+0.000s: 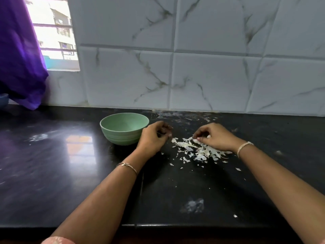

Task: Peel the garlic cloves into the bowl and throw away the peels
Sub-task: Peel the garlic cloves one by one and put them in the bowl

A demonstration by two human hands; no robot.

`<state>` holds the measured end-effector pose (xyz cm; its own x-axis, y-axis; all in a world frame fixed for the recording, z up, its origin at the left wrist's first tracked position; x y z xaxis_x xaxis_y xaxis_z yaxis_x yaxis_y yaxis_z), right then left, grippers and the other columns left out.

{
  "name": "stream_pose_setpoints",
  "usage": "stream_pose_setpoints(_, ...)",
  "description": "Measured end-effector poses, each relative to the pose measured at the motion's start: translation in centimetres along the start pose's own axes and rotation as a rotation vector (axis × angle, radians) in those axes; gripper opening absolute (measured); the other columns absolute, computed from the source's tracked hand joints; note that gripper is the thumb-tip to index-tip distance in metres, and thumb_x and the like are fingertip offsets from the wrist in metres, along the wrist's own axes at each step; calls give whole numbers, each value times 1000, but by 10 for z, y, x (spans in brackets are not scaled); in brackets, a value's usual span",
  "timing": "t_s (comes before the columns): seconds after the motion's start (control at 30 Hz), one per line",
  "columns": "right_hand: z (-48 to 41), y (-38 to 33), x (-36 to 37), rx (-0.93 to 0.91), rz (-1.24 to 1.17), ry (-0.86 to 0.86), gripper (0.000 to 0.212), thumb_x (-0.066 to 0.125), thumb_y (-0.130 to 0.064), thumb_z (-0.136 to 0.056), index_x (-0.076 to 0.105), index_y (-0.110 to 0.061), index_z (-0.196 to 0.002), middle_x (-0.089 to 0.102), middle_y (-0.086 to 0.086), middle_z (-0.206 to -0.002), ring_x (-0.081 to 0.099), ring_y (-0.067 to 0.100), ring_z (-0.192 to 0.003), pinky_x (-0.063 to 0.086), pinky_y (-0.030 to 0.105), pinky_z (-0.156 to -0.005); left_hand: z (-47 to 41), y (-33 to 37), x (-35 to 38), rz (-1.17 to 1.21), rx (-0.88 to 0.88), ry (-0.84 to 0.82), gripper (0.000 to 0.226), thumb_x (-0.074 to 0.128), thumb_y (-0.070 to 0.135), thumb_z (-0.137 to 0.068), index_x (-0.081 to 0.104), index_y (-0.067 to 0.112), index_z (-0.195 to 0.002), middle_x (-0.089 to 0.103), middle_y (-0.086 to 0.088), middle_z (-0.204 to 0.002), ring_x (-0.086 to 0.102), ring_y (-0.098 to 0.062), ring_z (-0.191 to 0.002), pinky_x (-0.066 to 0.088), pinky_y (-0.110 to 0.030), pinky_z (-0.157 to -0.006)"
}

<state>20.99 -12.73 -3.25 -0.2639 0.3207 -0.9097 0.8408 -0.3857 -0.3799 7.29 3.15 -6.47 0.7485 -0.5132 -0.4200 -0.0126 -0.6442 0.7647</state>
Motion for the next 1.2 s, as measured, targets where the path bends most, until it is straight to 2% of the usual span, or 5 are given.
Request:
stream_pose_setpoints(0.13, 1, 6, 14, 11, 62, 17, 14, 66, -32, -91, 73, -29, -103, 70, -12, -101, 62, 5, -91, 48, 26, -86, -1, 3, 12, -28, 13, -21, 9, 60, 19, -96, 68, 20, -99, 73, 5, -83, 66, -8, -69, 57, -33, -74)
stream_pose_setpoints(0.4, -1, -10, 21, -121, 286, 122, 5, 65, -29, -89, 66, -28, -93, 64, -10, -98, 59, 14, -94, 44, 30, -82, -5, 10, 47, -483, 144, -319, 27, 70, 30, -87, 71, 18, -111, 61, -4, -113, 58, -16, -104, 41, -19, -90)
stream_pose_setpoints(0.73, 0, -4, 26, -121, 145, 122, 20, 60, -20, -89, 57, -29, -107, 62, -11, -89, 59, 12, -83, 42, 27, -69, -7, 11, 38, -287, 45, -252, 22, 70, 22, -87, 72, 18, -109, 72, 4, -99, 62, -3, -85, 40, -4, -72)
stream_pose_setpoints(0.97, -1, 5, 20, -131, 60, 168, 20, 54, -28, -98, 69, -21, -110, 60, -7, -100, 55, 9, -93, 40, 24, -76, -12, 4, 32, -77, -59, -178, 19, 68, 17, -89, 75, 15, -107, 75, -1, -92, 71, -10, -84, 55, -22, -81)
stream_pose_setpoints(1.2, 3, -3, 17, -104, -223, 249, 22, 76, -42, -80, 71, -28, -96, 68, -16, -81, 61, -2, -78, 49, 17, -68, -10, 12, 29, 44, -64, -101, 8, 74, 13, -83, 73, 17, -90, 72, 4, -77, 62, 5, -59, 47, -9, -61)
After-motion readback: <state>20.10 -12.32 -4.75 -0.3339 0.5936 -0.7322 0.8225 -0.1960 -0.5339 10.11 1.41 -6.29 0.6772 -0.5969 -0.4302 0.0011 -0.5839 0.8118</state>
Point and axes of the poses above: each hand's wrist, its own z-axis away from the middle knuckle, its own x-axis out of the palm, y = z × x, the point moved 5 cm from there along -z, towards the middle knuckle
